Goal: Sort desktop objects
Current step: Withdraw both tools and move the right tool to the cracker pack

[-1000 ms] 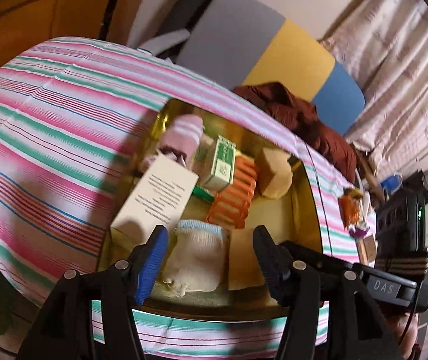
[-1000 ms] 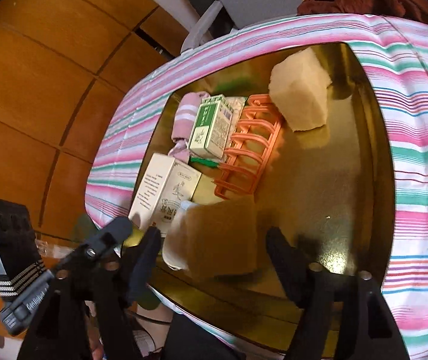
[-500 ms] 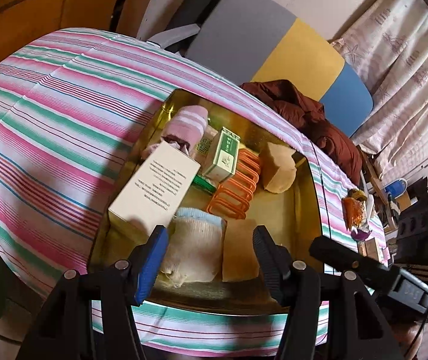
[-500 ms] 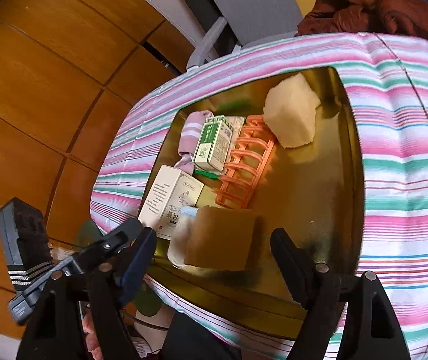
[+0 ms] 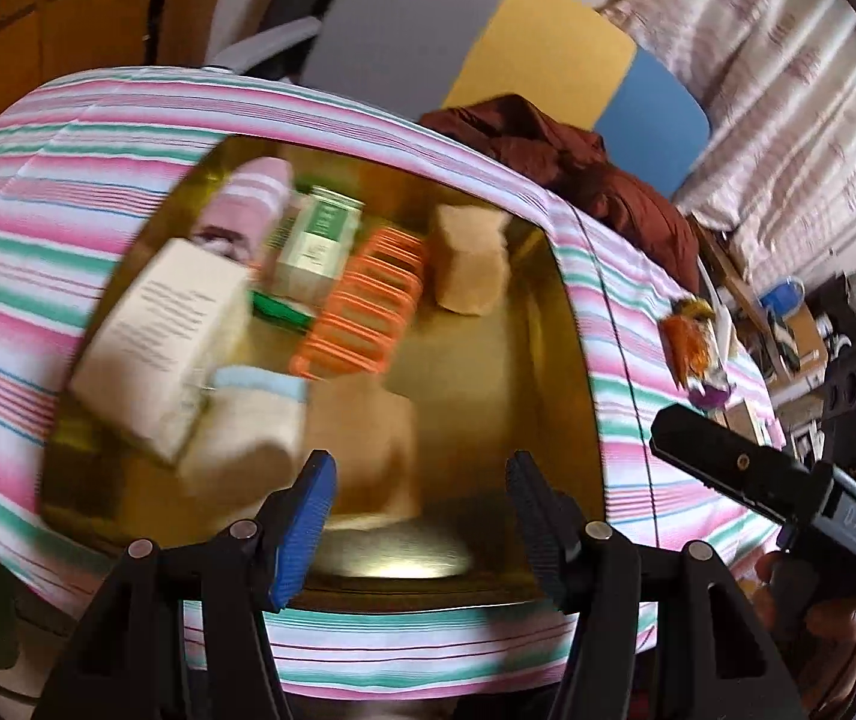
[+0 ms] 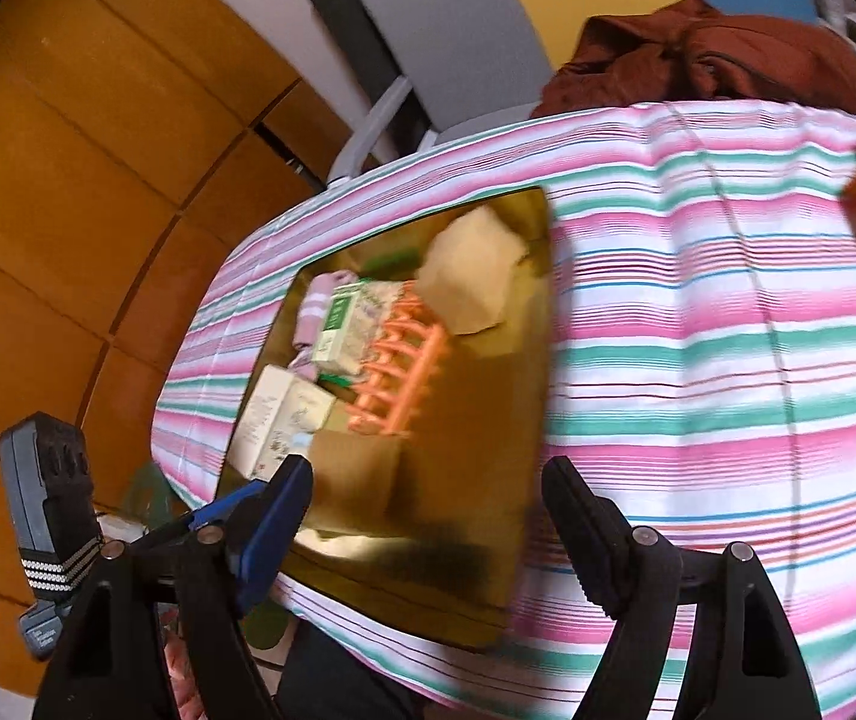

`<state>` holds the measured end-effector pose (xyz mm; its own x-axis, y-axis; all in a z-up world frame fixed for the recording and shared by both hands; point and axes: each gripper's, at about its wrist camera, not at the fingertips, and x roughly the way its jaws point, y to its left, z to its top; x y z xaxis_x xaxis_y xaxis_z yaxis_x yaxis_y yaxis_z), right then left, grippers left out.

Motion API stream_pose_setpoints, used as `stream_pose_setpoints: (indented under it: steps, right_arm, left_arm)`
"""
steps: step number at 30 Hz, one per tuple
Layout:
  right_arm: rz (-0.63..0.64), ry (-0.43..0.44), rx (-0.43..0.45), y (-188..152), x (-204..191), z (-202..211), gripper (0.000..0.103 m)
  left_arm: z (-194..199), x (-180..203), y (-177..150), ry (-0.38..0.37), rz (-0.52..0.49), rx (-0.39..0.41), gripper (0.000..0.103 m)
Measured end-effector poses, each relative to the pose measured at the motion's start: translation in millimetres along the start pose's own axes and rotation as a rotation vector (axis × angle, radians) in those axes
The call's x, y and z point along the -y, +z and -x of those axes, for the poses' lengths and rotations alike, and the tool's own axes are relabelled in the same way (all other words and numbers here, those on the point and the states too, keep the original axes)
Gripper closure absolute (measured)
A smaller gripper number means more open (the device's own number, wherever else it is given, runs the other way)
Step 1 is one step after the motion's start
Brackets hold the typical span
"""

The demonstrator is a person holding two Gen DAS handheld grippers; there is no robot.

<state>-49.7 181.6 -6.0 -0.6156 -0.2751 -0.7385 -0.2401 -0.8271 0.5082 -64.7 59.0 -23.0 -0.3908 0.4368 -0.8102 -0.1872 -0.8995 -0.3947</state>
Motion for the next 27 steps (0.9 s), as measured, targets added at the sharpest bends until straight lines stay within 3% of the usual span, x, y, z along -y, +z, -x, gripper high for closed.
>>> stream_pose_setpoints:
  steps: [9, 14, 20, 27]
  right_arm:
    - [-0.044, -0.1, 0.043, -2, 61, 39, 0.024]
    - [-0.069, -0.242, 0.058, 8, 119, 67, 0.024]
    - [-0.179, -0.444, 0.084, 27, 207, 103, 0.024]
    - [-0.274, -0.636, 0.01, 52, 302, 116, 0.024]
  left_arm:
    - [-22, 77, -9, -0.047, -0.166, -0.048, 0.043]
    - [-37, 120, -18, -0.065, -0.274, -0.077, 0.043]
    - [-56, 151, -20, -0.076, -0.323, -0.115, 0.043]
    - [-69, 173, -27, -0.078, -0.368, -0.141, 0.043]
